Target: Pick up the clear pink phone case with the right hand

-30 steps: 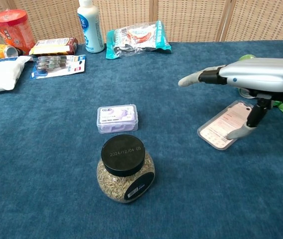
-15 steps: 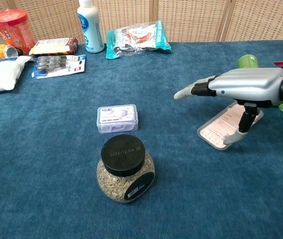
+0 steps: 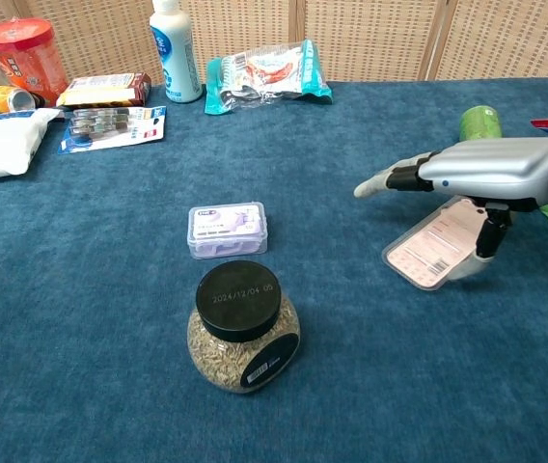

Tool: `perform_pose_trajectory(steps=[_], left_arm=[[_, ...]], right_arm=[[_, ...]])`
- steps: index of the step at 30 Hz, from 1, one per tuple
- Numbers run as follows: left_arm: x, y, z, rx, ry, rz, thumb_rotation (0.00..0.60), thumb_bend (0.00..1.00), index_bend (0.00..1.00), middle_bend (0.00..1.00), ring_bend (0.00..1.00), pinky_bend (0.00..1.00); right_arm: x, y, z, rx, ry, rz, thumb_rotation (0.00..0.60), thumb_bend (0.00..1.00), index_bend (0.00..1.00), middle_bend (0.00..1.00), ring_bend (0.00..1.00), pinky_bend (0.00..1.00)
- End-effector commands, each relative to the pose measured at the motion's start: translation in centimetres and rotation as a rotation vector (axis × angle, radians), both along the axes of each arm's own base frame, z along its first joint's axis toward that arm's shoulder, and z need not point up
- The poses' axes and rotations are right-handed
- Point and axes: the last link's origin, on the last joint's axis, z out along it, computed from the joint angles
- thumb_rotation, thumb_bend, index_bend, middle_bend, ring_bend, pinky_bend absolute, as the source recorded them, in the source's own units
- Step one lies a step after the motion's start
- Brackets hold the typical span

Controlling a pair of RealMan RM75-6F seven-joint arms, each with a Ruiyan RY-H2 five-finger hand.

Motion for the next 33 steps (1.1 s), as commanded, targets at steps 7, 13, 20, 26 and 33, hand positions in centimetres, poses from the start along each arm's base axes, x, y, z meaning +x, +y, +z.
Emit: perform_pose_trajectory(steps=[7, 13, 20, 26, 33], left_arm=[[0.2, -0.1, 0.1, 0.003, 0.003, -0.001, 0.600, 0.29, 0.00, 0.13, 0.00, 0.00], [0.5, -0.2, 0.1, 0.002, 0.005, -0.003, 0.600, 0.29, 0.00, 0.13, 0.00, 0.00], [0.7, 0.1, -0.1, -0.004, 0.000, -0.010, 0.600, 0.29, 0.00, 0.13, 0.00, 0.00], [0.9, 0.2, -0.2, -0.007, 0.003, -0.017, 0.600, 0.29, 0.00, 0.13, 0.00, 0.00], [0.9, 0.0, 0.0, 0.001, 0.008, -0.009, 0.600, 0.29, 0.00, 0.13, 0.00, 0.00]], right_arm=[[-0.5, -0.5, -0.4, 0.005, -0.004, -0.006, 0.600, 0.13, 0.00, 0.09, 0.00, 0.00], [-0.6, -0.7, -0.4, 0.003, -0.013, -0.009, 0.600, 0.13, 0.00, 0.09, 0.00, 0.00], [-1.0, -0.6, 0.4, -0.010, -0.011, -0.008, 0.600, 0.13, 0.00, 0.09, 0.00, 0.00], [-1.5, -0.5, 0.1, -0.004, -0.008, -0.014, 0.600, 0.13, 0.00, 0.09, 0.00, 0.00], [-1.6, -0.6, -0.6, 0.013, -0.013, -0.020, 0.600, 0.13, 0.00, 0.09, 0.00, 0.00]])
